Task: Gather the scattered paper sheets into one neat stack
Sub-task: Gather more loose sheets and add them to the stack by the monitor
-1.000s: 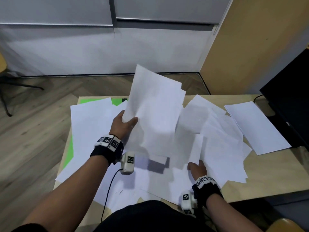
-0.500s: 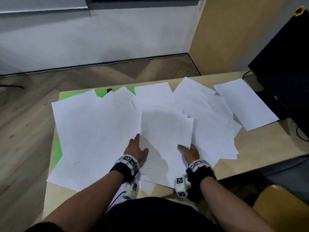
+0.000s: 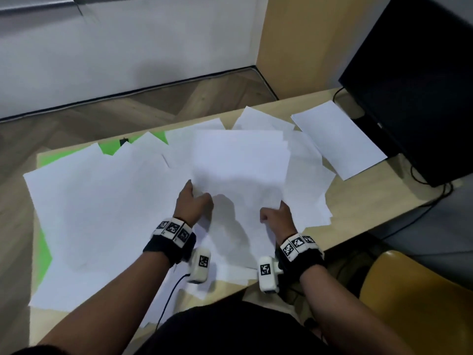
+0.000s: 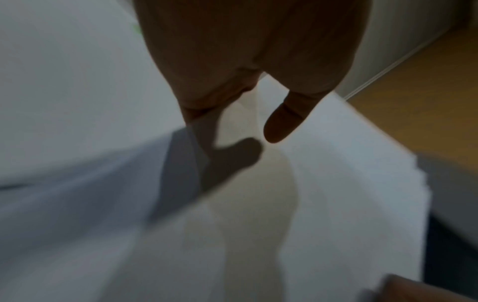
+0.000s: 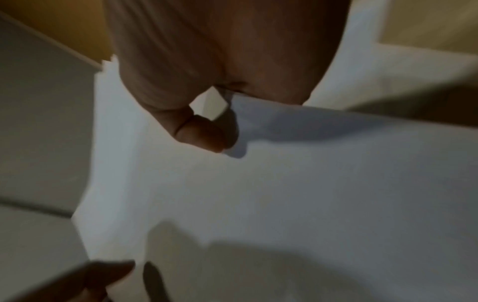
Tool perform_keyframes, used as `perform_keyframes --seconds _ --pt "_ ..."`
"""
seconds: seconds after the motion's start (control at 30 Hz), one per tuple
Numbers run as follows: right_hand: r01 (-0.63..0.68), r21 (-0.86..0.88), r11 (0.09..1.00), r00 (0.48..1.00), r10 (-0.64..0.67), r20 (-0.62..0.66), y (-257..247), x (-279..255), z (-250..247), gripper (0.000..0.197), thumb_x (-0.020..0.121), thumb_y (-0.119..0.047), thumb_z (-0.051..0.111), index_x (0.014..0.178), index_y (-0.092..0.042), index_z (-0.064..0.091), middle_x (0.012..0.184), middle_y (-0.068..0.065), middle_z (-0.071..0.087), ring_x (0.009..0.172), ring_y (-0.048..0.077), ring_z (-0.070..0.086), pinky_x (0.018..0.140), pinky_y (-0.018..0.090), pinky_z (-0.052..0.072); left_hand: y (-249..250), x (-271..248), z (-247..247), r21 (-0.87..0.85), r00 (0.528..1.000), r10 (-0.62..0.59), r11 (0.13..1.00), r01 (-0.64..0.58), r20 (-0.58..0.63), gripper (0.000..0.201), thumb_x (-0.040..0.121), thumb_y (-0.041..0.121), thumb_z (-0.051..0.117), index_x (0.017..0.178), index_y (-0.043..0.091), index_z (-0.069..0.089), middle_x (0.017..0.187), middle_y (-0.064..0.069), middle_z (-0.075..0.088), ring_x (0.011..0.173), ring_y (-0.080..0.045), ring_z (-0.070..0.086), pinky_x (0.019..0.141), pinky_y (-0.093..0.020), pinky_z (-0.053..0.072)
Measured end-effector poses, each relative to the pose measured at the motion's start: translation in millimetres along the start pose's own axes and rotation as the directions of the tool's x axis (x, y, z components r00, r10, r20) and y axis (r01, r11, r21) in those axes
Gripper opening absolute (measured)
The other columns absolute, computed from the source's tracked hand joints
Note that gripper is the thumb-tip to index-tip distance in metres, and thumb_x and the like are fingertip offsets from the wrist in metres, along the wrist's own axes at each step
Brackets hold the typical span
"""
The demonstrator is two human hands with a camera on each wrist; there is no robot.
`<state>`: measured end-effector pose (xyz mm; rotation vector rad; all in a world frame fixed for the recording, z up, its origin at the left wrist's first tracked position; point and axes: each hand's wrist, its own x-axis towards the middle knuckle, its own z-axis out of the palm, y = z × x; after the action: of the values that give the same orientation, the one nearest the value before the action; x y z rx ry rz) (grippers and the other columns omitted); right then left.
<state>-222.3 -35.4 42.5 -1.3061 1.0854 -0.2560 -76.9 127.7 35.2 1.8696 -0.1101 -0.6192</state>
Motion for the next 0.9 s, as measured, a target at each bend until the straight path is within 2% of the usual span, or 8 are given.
perform_keyframes --seconds 0.1,0.2,0.3,0.4,0.47,0.53,0.67,0.9 --pt "0.126 0.058 0.990 0.990 -0.123 -0.062 -40 2 -16 0.026 0.058 0.010 0.056 0.059 -0.014 0.048 0.052 -0.004 0.045 0.051 0.014 0.035 0.048 0.024 0.032 46 2 19 -0.162 0.990 0.132 0.977 -0.139 -0.049 0.029 0.067 0.013 0.057 0.091 0.027 0.064 0.086 0.008 0.069 0.083 -0.015 0.063 0.076 -0.033 0.052" --pt "0.249 0.092 0.964 0.963 -0.236 -0.129 -73 14 -35 0.035 0.069 0.018 0.056 0.058 -0.015 0.051 0.048 -0.014 0.050 0.046 0.009 0.042 0.047 0.018 0.037 82 7 36 -0.304 0.975 0.185 0.928 -0.215 -0.124 0.025 0.063 0.010 0.058 0.082 0.025 0.064 0.081 0.002 0.068 0.078 -0.018 0.061 0.078 -0.039 0.052" --pt "0.350 0.092 0.932 0.928 -0.332 -0.169 -99 21 -53 0.036 0.071 0.018 0.062 0.059 -0.014 0.050 0.049 -0.017 0.049 0.044 0.004 0.043 0.045 0.016 0.037 107 3 52 -0.340 0.955 0.263 0.893 -0.294 -0.135 0.031 0.063 0.008 0.060 0.090 0.023 0.063 0.081 0.003 0.067 0.077 -0.015 0.061 0.077 -0.034 0.051" --pt "0.410 0.090 0.908 0.903 -0.390 -0.179 -103 35 -71 0.029 0.071 0.012 0.066 0.085 -0.013 0.064 0.080 -0.006 0.067 0.066 0.004 0.061 0.064 0.015 0.050 118 -1 68 -0.294 0.941 0.301 0.895 -0.335 -0.156 0.044 0.066 0.010 0.061 0.108 0.021 0.058 0.088 0.009 0.067 0.077 -0.005 0.061 0.075 -0.026 0.051" --pt "0.384 0.070 0.921 0.911 -0.366 -0.191 -99 46 -78 0.036 0.065 -0.004 0.072 0.099 -0.013 0.067 0.095 -0.003 0.073 0.081 0.010 0.068 0.075 0.022 0.054 118 -1 78 -0.269 0.948 0.282 0.911 -0.312 -0.145 0.037 0.066 0.013 0.060 0.100 0.028 0.057 0.088 0.010 0.065 0.078 -0.007 0.060 0.077 -0.031 0.050" --pt "0.317 0.109 0.942 0.936 -0.292 -0.196 -97 53 -82 0.033 0.060 -0.010 0.073 0.093 -0.012 0.068 0.089 0.000 0.073 0.079 0.018 0.067 0.071 0.027 0.053 117 1 89 -0.221 0.962 0.253 0.937 -0.270 -0.104 0.031 0.066 0.016 0.057 0.094 0.030 0.055 0.086 0.009 0.064 0.078 -0.010 0.058 0.076 -0.033 0.048" --pt "0.297 0.136 0.945 0.948 -0.274 -0.161 -100 61 -83 0.015 0.057 -0.002 0.069 0.067 -0.011 0.061 0.070 0.003 0.064 0.068 0.018 0.057 0.061 0.028 0.044 118 -1 102 -0.172 0.965 0.238 0.951 -0.255 -0.114 0.044 0.066 0.016 0.054 0.108 0.024 0.059 0.095 0.007 0.068 0.088 -0.013 0.062 0.081 -0.034 0.050" --pt "0.402 0.254 0.880 0.915 -0.380 -0.134 -113 76 -98 0.017 0.056 -0.002 0.064 0.070 -0.011 0.063 0.066 -0.003 0.065 0.060 0.011 0.060 0.056 0.020 0.047 137 4 105 -0.266 0.923 0.356 0.884 -0.384 -0.149 0.044 0.062 0.003 0.061 0.104 0.018 0.062 0.102 -0.007 0.068 0.095 -0.021 0.064 0.084 -0.032 0.052"
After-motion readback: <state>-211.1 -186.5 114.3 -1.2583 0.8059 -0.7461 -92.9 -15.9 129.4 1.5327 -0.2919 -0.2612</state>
